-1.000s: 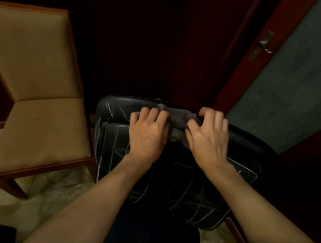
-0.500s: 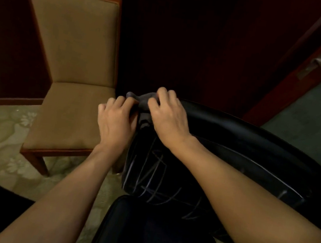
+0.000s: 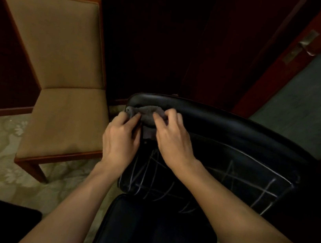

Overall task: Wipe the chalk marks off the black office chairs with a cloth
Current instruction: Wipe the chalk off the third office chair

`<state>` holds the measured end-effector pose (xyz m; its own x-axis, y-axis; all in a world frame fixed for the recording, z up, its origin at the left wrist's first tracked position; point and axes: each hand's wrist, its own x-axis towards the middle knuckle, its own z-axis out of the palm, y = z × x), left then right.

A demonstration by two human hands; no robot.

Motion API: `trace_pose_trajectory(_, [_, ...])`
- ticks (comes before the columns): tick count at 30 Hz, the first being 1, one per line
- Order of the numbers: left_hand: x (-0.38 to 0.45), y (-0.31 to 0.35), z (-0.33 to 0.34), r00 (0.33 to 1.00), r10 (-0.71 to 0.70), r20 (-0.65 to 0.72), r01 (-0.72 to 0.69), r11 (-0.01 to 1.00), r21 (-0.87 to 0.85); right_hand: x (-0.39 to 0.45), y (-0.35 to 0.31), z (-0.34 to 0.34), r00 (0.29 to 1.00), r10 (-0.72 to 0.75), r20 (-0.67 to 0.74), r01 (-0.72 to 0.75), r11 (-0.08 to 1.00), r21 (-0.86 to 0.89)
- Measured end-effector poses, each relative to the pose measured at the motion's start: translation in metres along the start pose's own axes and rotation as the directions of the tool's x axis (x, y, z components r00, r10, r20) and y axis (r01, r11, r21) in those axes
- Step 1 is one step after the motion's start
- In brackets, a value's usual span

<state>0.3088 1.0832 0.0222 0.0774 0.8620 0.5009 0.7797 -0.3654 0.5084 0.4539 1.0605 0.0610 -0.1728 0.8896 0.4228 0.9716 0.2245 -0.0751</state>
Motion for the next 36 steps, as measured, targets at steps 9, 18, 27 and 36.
trace_pose_trajectory(9, [-0.017,0.063,0.03,0.997,0.008,0.073,-0.004,0.999,-0.045,-0.037,0.045,-0.021,0.987,0.156,0.045,-0.153,0.986,-0.067])
trace_pose_trajectory(18, [-0.001,0.039,-0.002,0.983,0.118,0.139,-0.145,0.967,0.211,-0.02,0.015,-0.014,0.985,0.134,0.112,-0.132,0.991,-0.024])
trace_pose_trajectory(27, [-0.005,0.056,0.003,0.995,-0.061,0.074,0.05,0.988,0.143,-0.009,0.01,-0.024,0.982,0.079,0.171,-0.066,0.994,-0.085])
trace_pose_trajectory(36, [-0.024,0.166,0.049,0.986,0.104,0.129,-0.111,0.993,0.046,-0.084,0.111,-0.062,0.943,0.315,0.106,-0.314,0.949,-0.025])
